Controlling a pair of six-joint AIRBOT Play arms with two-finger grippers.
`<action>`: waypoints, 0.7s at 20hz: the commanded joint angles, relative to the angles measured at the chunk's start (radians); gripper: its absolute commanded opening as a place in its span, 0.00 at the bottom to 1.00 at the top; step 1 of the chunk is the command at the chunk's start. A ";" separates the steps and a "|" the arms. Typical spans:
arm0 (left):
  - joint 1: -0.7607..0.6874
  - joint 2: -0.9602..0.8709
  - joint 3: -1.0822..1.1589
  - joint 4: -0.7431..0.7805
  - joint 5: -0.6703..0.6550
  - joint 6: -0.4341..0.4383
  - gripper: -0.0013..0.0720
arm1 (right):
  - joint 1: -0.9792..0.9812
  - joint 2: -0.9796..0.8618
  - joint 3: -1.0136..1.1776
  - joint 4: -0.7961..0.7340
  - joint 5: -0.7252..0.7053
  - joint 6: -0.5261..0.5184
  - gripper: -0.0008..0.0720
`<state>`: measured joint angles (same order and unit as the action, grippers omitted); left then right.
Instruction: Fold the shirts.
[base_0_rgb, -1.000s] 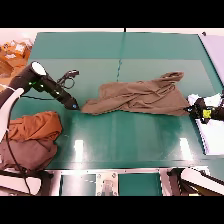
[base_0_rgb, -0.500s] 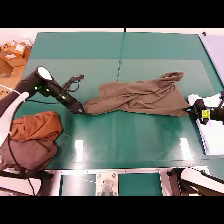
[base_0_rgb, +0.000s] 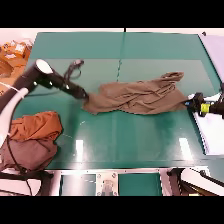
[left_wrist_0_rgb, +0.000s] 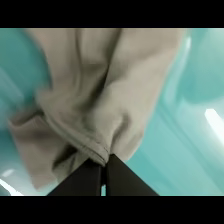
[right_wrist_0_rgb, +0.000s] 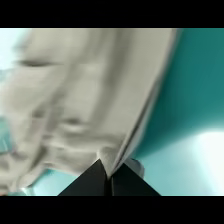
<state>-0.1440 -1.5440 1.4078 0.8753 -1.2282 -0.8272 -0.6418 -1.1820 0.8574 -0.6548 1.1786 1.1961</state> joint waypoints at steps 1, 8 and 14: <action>-0.001 0.096 0.289 0.010 -0.036 -0.115 0.05 | 0.055 0.109 0.200 0.125 0.071 -0.003 0.03; -0.001 0.425 0.702 0.095 0.247 -0.327 0.06 | -0.114 0.305 0.934 0.154 0.044 0.269 0.03; -0.001 0.610 0.702 0.100 0.253 -0.352 0.06 | -0.243 0.346 1.134 0.154 -0.010 0.323 0.03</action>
<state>-0.1455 -1.0039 2.0949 0.9607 -1.0019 -1.1549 -0.8444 -0.8566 1.9099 -0.5003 1.2022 1.4807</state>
